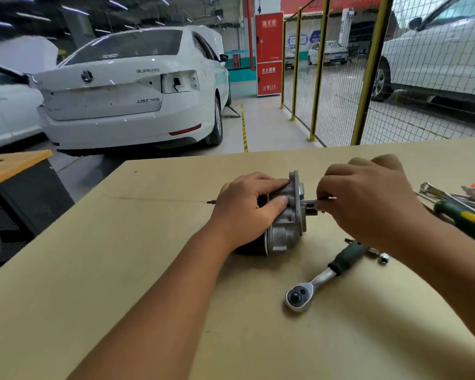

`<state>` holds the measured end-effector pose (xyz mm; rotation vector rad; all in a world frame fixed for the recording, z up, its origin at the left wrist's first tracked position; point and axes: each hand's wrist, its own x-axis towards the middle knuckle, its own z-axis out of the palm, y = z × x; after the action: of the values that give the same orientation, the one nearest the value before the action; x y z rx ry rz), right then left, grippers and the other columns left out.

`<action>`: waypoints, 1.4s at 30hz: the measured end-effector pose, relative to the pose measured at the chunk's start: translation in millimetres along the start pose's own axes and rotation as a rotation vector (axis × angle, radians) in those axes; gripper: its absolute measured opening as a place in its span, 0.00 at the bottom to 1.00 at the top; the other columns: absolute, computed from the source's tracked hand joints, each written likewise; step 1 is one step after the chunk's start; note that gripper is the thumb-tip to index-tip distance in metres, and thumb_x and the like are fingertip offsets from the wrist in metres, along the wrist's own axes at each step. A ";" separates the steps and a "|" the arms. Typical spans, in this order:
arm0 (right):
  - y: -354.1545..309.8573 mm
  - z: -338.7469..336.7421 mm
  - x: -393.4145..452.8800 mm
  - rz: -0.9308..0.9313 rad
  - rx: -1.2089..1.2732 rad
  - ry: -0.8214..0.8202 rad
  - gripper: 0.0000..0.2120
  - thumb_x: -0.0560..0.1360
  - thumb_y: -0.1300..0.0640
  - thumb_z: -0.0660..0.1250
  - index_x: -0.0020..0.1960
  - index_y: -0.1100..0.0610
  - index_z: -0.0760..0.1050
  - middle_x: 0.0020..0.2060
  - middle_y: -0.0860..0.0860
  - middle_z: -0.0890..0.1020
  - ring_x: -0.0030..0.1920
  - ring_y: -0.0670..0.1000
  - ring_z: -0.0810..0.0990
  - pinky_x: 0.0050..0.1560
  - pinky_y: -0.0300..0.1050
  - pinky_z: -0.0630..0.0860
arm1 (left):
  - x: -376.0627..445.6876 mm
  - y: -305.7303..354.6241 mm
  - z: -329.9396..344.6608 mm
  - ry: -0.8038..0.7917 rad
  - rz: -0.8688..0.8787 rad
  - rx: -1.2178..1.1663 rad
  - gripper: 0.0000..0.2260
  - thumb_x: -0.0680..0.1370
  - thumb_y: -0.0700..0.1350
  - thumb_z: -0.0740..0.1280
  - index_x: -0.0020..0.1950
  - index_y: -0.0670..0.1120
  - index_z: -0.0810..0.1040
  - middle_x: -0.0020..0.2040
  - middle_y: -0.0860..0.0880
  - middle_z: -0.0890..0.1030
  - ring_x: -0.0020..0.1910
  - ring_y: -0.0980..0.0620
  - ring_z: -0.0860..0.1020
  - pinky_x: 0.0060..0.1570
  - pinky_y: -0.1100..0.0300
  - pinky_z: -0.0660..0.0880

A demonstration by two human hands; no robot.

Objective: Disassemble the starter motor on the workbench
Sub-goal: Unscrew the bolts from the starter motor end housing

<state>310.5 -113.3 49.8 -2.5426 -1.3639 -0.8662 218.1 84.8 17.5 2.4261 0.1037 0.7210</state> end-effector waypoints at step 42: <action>1.8 0.8 -0.1 -0.048 0.206 -0.067 0.09 0.79 0.48 0.67 0.49 0.52 0.82 0.40 0.49 0.80 0.36 0.57 0.78 0.38 0.51 0.77 | 0.3 2.4 -1.8 -0.002 0.005 0.013 0.19 0.77 0.55 0.64 0.65 0.54 0.83 0.59 0.57 0.84 0.61 0.52 0.79 0.64 0.45 0.73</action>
<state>312.2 -114.2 49.4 -2.4110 -1.4568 -0.6171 217.2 83.9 20.2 2.4403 0.1024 0.7223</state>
